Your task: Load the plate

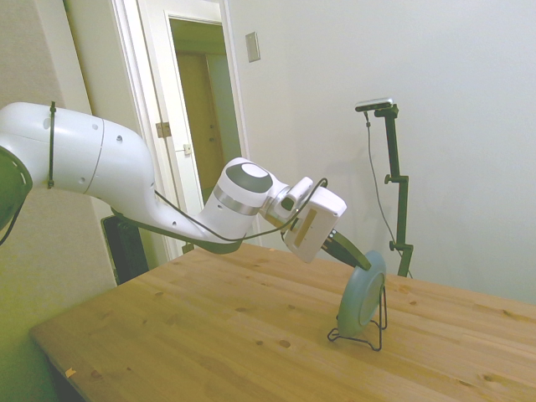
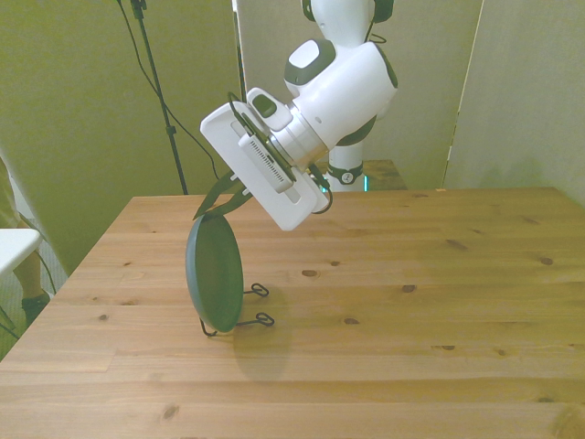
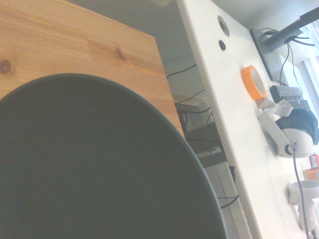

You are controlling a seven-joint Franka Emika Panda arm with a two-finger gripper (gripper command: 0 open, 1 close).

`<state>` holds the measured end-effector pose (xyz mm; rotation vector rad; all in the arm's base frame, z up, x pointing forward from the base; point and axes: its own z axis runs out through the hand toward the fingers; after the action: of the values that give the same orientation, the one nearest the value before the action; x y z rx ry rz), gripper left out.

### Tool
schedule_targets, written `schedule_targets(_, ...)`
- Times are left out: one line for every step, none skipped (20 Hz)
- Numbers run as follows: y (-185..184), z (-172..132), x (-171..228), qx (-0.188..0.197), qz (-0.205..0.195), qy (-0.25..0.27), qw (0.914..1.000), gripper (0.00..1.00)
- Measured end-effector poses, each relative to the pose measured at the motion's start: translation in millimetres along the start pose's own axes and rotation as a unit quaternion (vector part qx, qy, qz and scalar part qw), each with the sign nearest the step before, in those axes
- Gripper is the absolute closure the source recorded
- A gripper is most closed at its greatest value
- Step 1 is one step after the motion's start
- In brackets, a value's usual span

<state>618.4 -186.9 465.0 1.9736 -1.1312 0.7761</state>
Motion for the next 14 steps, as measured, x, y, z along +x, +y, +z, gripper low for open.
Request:
schedule_targets(0.0, 0.3, -0.4, 0.000, -0.001, 0.001, 1.0000, 0.00)
schedule_targets(0.0, 0.7, -1.0, -0.001, -0.003, 0.002, 1.0000, 0.00)
schedule_targets(0.1, 1.0, -1.5, -0.002, -0.004, 0.003, 1.0000, 0.00)
schedule_targets(0.1, 1.4, -2.1, -0.002, -0.006, 0.004, 1.0000, 0.00)
schedule_targets(0.2, 1.6, -2.5, -0.003, -0.006, 0.004, 1.0000, 0.00)
schedule_targets(0.4, 1.9, -2.7, -0.003, -0.007, 0.004, 1.0000, 0.00)
schedule_targets(0.6, 2.2, -2.8, -0.003, -0.007, 0.004, 1.0000, 0.00)
schedule_targets(0.9, 2.8, -3.0, -0.004, -0.007, 0.004, 1.0000, 0.00)
schedule_targets(1.3, 3.4, -3.1, -0.004, -0.007, 0.004, 1.0000, 0.00)
schedule_targets(1.8, 4.1, -3.2, -0.005, -0.007, 0.003, 1.0000, 0.00)
schedule_targets(2.2, 5.1, -3.9, -0.006, -0.007, 0.003, 1.0000, 0.00)
schedule_targets(2.7, 6.0, -4.3, -0.007, -0.007, 0.002, 0.9999, 0.00)
schedule_targets(3.1, 6.6, -4.4, -0.007, -0.007, 0.002, 0.9999, 0.00)
schedule_targets(3.5, 7.0, -4.1, -0.008, -0.007, 0.002, 0.9999, 0.00)
